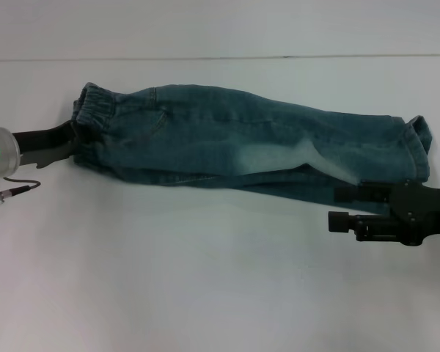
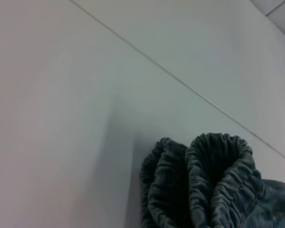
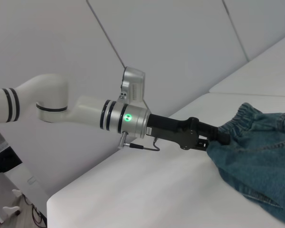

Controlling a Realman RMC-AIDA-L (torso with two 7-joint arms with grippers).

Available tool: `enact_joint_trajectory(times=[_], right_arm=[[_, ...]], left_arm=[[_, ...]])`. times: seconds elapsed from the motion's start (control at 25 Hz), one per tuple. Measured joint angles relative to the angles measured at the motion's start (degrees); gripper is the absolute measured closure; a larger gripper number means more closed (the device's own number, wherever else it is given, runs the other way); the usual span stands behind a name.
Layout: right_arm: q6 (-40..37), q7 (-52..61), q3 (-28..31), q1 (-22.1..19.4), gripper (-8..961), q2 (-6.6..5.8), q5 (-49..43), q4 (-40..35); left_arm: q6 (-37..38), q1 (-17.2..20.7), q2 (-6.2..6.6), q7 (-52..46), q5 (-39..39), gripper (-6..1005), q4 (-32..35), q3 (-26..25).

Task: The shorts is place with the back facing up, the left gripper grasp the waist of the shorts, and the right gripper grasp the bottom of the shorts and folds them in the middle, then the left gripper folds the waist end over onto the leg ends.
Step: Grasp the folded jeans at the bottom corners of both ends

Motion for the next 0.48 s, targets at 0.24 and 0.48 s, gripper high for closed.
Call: enact_joint_trajectory(times=[0.24,0.48], right_arm=[[0.1,0.0,-0.2,0.1,253,0.15,0.0,0.0],[1.5,-0.2,-0.1,0.3,271,0.04,0.3,1.3]], left_arm=[[0.3,0.2,0.00,0.0,0.0,695,0.2,0.0],[2.2,0.3,-0.20,0.6,-0.9,765,1.7,0.0]])
